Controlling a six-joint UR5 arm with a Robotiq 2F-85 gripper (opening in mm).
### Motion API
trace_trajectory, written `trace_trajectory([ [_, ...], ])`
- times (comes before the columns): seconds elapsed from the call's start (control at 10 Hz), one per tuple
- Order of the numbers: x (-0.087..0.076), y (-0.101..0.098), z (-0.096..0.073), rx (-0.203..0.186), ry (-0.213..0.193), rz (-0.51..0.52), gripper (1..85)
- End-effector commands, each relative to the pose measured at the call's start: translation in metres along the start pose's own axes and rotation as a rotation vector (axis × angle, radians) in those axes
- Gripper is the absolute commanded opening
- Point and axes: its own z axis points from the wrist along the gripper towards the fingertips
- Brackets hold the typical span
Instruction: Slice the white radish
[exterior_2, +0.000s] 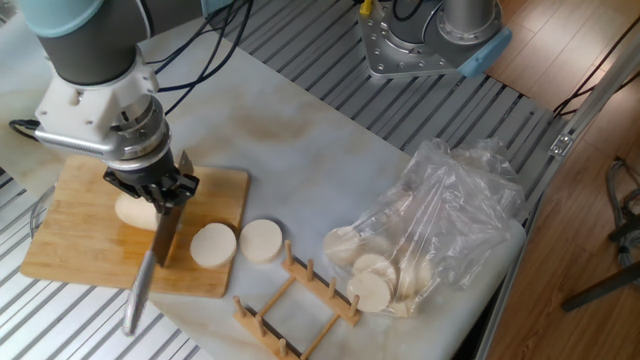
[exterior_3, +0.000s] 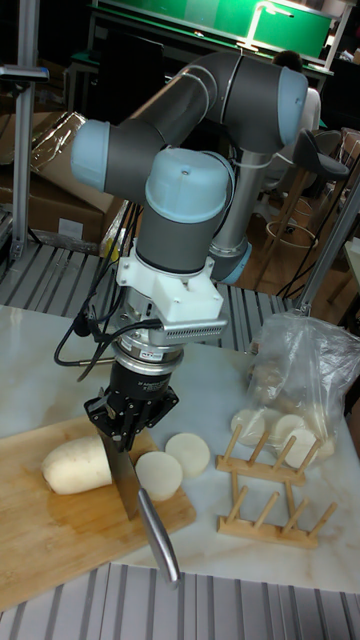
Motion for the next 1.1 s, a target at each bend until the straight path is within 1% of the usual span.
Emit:
trace_trajectory([
  [0.0,-0.001,0.003,0.002,-0.014,-0.008,-0.002,16.7],
  [0.3,-0.002,0.0,0.002,-0.007,-0.008,-0.007,16.7],
  [0.6,-0.005,-0.005,-0.002,-0.002,-0.007,-0.013,16.7],
  [0.8,-0.005,-0.01,-0.001,0.016,0.008,-0.008,16.7],
  [0.9,-0.004,-0.007,0.001,0.006,0.014,-0.003,16.3],
  [1.0,-0.006,-0.005,0.003,0.006,0.016,-0.002,16.3],
])
